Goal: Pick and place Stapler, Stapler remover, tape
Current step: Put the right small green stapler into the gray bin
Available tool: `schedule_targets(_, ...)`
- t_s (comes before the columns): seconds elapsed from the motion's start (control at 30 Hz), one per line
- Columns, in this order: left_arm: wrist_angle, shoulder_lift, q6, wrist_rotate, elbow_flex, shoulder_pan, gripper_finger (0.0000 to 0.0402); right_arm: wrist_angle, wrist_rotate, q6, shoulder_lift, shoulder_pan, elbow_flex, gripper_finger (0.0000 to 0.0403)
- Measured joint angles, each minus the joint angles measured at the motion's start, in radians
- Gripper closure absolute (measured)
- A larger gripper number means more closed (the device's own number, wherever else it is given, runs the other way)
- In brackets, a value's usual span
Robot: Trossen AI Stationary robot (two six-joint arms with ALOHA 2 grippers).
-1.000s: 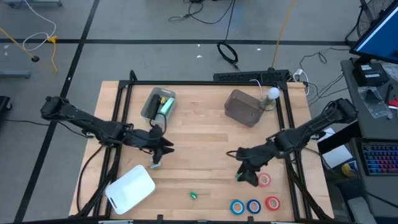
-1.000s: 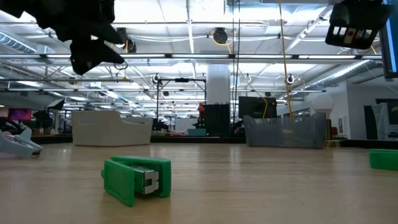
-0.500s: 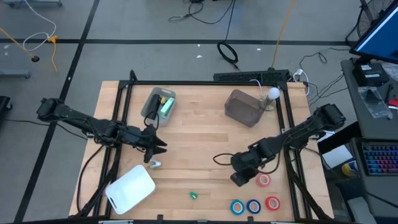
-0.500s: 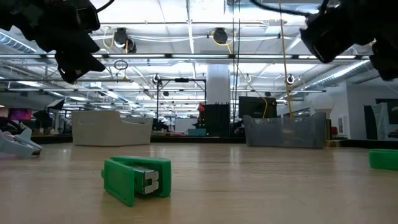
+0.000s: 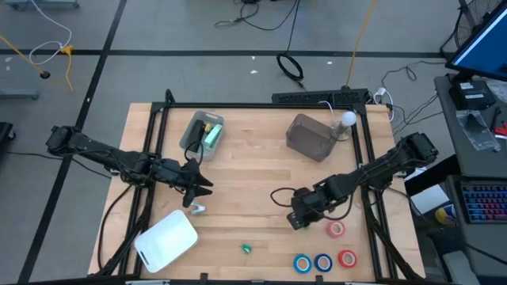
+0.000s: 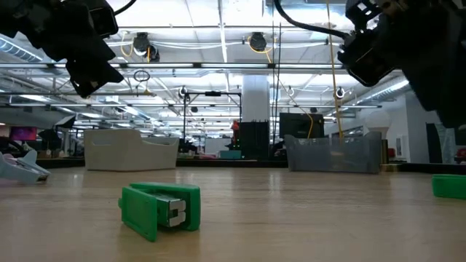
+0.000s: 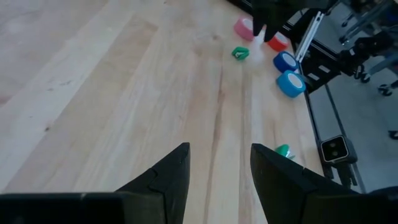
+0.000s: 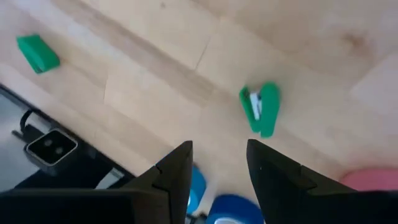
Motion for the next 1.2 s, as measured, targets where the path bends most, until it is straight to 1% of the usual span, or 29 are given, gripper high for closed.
schedule_targets(0.13, 0.002, 0.000, -0.001, -0.001, 0.000, 0.000, 0.0234, -0.019, 0.048, -0.042, 0.000, 0.001, 0.000, 0.0260)
schedule_targets(0.37, 0.002, 0.000, -0.017, -0.007, 0.000, 0.000, 0.0233, -0.037, 0.048, -0.161, 0.000, 0.010, 0.000, 0.0261)
schedule_targets(0.5, 0.002, 0.000, -0.021, -0.008, 0.000, 0.000, 0.0233, -0.040, 0.049, -0.182, 0.000, 0.022, 0.000, 0.0261)
schedule_targets(0.67, 0.003, 0.000, -0.021, -0.008, 0.000, 0.000, 0.0233, -0.016, 0.043, -0.169, 0.000, 0.029, -0.030, 0.0261)
schedule_targets(0.83, 0.003, 0.000, -0.022, -0.008, 0.000, 0.000, 0.0233, 0.092, 0.041, -0.137, 0.000, 0.035, -0.087, 0.0261)
schedule_targets(1.2, 0.003, 0.000, -0.024, -0.008, 0.000, 0.000, 0.0234, 0.101, 0.041, -0.135, 0.000, 0.034, -0.123, 0.0261)
